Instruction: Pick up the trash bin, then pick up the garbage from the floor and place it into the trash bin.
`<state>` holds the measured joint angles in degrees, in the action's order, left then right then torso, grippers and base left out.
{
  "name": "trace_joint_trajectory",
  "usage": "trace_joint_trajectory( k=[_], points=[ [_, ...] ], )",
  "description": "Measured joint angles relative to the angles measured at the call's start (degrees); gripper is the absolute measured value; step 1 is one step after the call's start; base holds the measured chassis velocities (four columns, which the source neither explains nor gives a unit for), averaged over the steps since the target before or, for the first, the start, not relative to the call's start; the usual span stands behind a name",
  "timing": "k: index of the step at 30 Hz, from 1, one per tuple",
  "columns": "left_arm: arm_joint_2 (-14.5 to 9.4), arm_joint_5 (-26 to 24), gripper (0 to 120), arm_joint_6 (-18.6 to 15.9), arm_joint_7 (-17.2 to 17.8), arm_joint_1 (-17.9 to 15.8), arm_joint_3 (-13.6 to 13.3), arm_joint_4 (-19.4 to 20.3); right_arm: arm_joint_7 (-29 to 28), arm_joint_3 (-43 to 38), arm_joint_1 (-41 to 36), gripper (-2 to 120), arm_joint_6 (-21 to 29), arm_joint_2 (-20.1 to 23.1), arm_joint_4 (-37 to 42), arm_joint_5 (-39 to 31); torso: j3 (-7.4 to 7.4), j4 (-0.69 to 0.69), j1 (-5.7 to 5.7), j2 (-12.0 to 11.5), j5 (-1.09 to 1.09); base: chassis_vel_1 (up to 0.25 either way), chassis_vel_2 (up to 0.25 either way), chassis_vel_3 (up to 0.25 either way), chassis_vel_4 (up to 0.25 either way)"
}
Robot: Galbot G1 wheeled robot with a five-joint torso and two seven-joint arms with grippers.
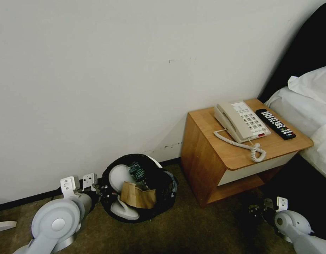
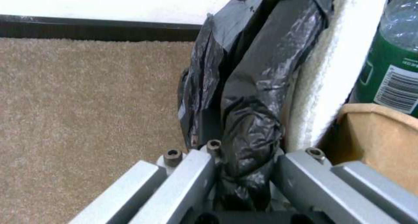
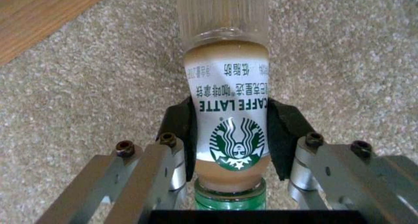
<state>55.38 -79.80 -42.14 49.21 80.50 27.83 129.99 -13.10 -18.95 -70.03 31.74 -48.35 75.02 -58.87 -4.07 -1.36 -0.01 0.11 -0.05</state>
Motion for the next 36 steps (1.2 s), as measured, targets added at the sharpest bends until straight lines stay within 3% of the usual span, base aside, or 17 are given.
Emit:
trace_joint_trajectory(
  k=[9, 22, 31, 36],
  points=[
    [-0.12, 0.03, 0, 0.00, 0.07, 0.01, 0.17, 0.00, -0.46, -0.33, -0.84, 31, -0.32, -0.19, 0.87, 0.25, 0.00, 0.02, 0.00, 0.01, 0.08, 0.000, 0.000, 0.000, 0.000],
    [-0.17, 0.46, 0, 0.00, 0.08, -0.36, 0.40, -0.25, -2.09, -4.69, -8.50, 31, 0.76, 5.93, 10.05, -1.89, -0.01, 0.00, 0.00, 0.00, 0.07, 0.000, 0.000, 0.000, 0.000],
    [0.53, 1.67, 0, 0.00, -0.47, -0.27, 0.66, -0.29, -2.41, -13.67, -17.94, 31, 1.07, 10.59, 17.90, -1.75, -0.01, 0.01, 0.00, -0.01, 0.06, 0.000, 0.000, 0.000, 0.000],
    [1.10, 2.70, 0, 0.00, -0.87, -0.31, 0.24, -0.59, -1.26, -23.51, -28.36, 31, 1.06, 13.59, 23.84, -1.10, 0.00, 0.00, 0.00, -0.01, 0.04, 0.000, 0.000, 0.000, 0.000]
  ],
)
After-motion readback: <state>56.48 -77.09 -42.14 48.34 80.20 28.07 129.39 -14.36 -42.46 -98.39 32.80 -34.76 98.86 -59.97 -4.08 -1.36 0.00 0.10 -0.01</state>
